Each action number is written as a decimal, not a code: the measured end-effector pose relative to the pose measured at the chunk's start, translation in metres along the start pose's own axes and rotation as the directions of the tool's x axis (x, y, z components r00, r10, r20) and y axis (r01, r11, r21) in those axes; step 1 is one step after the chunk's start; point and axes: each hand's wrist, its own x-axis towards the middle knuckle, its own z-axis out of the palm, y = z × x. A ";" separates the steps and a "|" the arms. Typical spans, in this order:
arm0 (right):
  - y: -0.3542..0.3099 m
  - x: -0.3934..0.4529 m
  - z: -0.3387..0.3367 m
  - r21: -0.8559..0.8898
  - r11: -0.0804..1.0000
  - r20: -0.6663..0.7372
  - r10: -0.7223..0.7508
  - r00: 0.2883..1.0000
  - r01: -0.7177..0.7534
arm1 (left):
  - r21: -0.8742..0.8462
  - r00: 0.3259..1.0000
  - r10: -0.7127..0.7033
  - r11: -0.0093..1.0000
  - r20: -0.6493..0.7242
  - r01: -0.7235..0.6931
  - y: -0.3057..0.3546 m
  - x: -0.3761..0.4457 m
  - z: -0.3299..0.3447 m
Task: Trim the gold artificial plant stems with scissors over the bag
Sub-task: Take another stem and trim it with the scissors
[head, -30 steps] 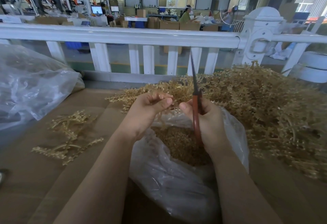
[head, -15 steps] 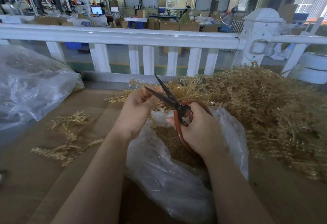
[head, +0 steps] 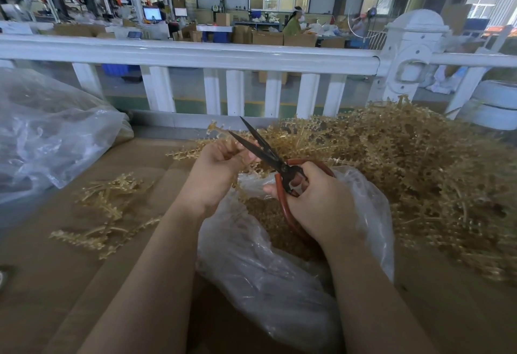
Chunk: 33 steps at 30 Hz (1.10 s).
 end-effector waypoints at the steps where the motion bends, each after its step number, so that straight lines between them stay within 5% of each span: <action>1: 0.000 0.000 0.000 -0.004 1.000 0.002 0.002 1.000 -0.002 | -0.003 1.000 0.001 1.000 0.001 -0.001 -0.001 0.000 -0.001; 33: 0.002 -0.001 0.000 0.071 0.996 -0.017 -0.044 0.999 0.045 | 0.160 0.999 -0.015 0.987 0.046 0.008 0.007 -0.002 -0.004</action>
